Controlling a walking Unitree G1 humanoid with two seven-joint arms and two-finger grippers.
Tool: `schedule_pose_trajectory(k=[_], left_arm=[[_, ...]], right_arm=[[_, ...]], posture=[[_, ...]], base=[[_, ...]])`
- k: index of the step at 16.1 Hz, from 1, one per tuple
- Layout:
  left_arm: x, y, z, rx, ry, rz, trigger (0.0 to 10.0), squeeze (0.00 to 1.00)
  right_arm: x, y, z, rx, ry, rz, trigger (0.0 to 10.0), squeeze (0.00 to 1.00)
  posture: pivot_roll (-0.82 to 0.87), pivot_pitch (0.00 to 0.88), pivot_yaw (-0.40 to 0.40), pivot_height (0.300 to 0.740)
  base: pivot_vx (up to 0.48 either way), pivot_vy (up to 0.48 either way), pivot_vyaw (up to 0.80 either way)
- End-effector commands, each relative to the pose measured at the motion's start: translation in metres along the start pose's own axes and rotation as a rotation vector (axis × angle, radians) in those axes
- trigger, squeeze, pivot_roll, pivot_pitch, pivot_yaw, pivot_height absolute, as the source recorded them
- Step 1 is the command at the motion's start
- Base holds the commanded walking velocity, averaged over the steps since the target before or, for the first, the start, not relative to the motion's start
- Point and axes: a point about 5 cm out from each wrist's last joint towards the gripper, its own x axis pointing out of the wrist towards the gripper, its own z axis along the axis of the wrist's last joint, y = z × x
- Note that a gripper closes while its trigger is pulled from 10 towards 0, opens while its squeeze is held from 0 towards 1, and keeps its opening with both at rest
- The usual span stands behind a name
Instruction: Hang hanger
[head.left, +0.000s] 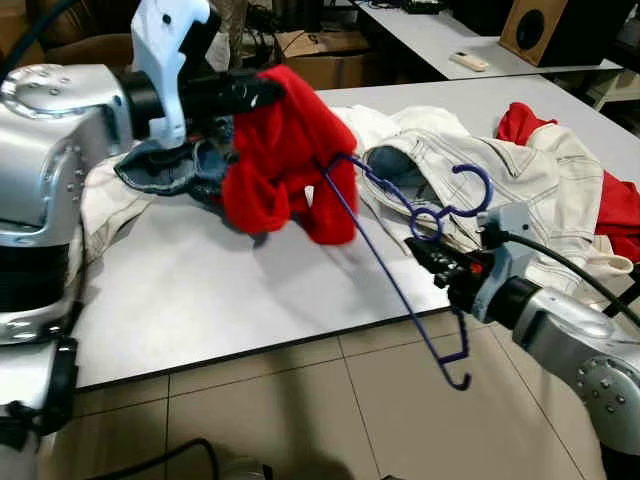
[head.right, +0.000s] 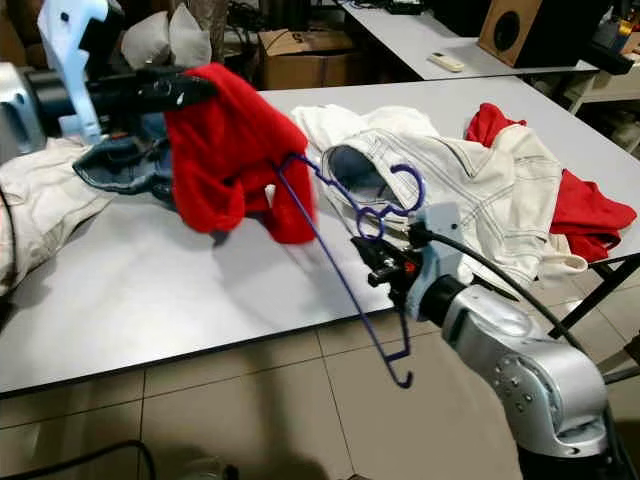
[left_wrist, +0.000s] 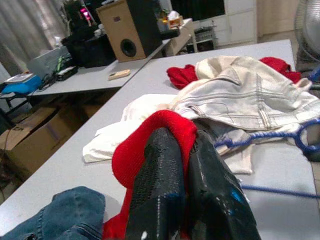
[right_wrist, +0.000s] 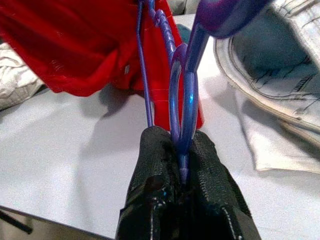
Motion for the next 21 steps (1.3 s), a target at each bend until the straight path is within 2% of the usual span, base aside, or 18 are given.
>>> schedule_pose_trajectory(k=[1, 2, 3, 4, 5, 7, 10, 11, 13, 15, 18, 19, 21], left_arm=[[0.000, -0.003, 0.010, 0.017, -0.056, -0.028, 0.0, 0.00], [-0.013, 0.014, 0.060, -0.105, -0.374, 0.017, 0.0, 0.00], [-0.024, 0.023, 0.082, -0.149, -0.523, 0.029, 0.0, 0.00], [-0.026, 0.025, 0.087, -0.156, -0.552, 0.030, 0.0, 0.00], [-0.026, 0.026, 0.080, -0.153, -0.494, 0.029, 0.0, 0.00], [-0.009, 0.014, 0.046, -0.089, -0.296, 0.027, 0.0, 0.00], [0.003, 0.001, 0.028, -0.134, -0.237, -0.003, 0.0, 0.00], [0.005, -0.003, 0.022, -0.132, -0.205, -0.025, 0.0, 0.00], [0.009, -0.005, 0.016, -0.124, -0.184, -0.022, 0.0, 0.00], [0.019, -0.005, 0.011, -0.122, -0.167, 0.007, 0.0, 0.00], [0.025, -0.010, 0.011, -0.119, -0.167, -0.005, 0.0, 0.00], [0.028, -0.012, 0.008, -0.089, -0.140, -0.016, 0.0, 0.00], [0.029, -0.017, 0.006, -0.075, -0.133, -0.051, 0.1, 0.00]], right_arm=[[-0.002, -0.003, 0.014, -0.042, -0.084, -0.022, 10.0, 0.00], [-0.010, 0.001, 0.065, -0.018, -0.370, 0.021, 10.0, 0.00], [-0.016, 0.003, 0.083, 0.016, -0.477, 0.048, 10.0, 0.00], [-0.017, 0.004, 0.086, 0.026, -0.497, 0.055, 10.0, 0.00], [-0.016, 0.001, 0.078, 0.041, -0.456, 0.059, 10.0, 0.00], [-0.008, -0.002, 0.045, 0.002, -0.266, 0.008, 10.0, 0.00], [-0.007, 0.000, 0.024, 0.045, -0.175, -0.008, 10.0, 0.00], [-0.009, -0.001, 0.011, 0.049, -0.094, -0.023, 10.0, 0.00], [-0.011, 0.001, 0.001, 0.026, -0.035, -0.012, 10.0, 0.00], [-0.016, 0.008, -0.003, 0.034, -0.030, 0.042, 10.0, 0.00], [-0.020, 0.019, 0.004, 0.039, -0.078, 0.131, 10.0, 0.00], [-0.022, 0.025, 0.007, 0.048, -0.099, 0.183, 10.0, 0.00], [-0.021, 0.025, 0.009, 0.042, -0.115, 0.181, 10.0, 0.00]], posture=[[0.01, 0.005, -0.009, 0.740], [0.01, 0.001, -0.006, 0.740], [0.01, 0.000, -0.005, 0.740], [0.01, 0.000, -0.005, 0.740], [0.01, 0.000, -0.004, 0.740], [0.01, 0.000, -0.005, 0.740], [0.01, 0.000, -0.004, 0.740], [0.01, 0.000, -0.004, 0.740], [0.01, 0.000, -0.005, 0.740], [0.00, 0.000, -0.006, 0.740], [-0.01, 0.000, 0.003, 0.740], [-0.01, 0.000, 0.005, 0.740], [-0.01, 0.000, 0.005, 0.740]], base=[[0.000, 0.000, 0.00], [0.000, 0.000, 0.00], [0.000, 0.000, 0.00], [0.000, 0.000, 0.00], [0.000, 0.000, 0.00], [0.000, 0.000, 0.00], [0.000, 0.000, 0.00], [0.000, 0.000, 0.00], [0.000, 0.000, 0.00], [0.000, 0.000, 0.00], [0.000, 0.000, 0.00], [0.000, 0.000, 0.00], [0.000, 0.000, 0.00]])
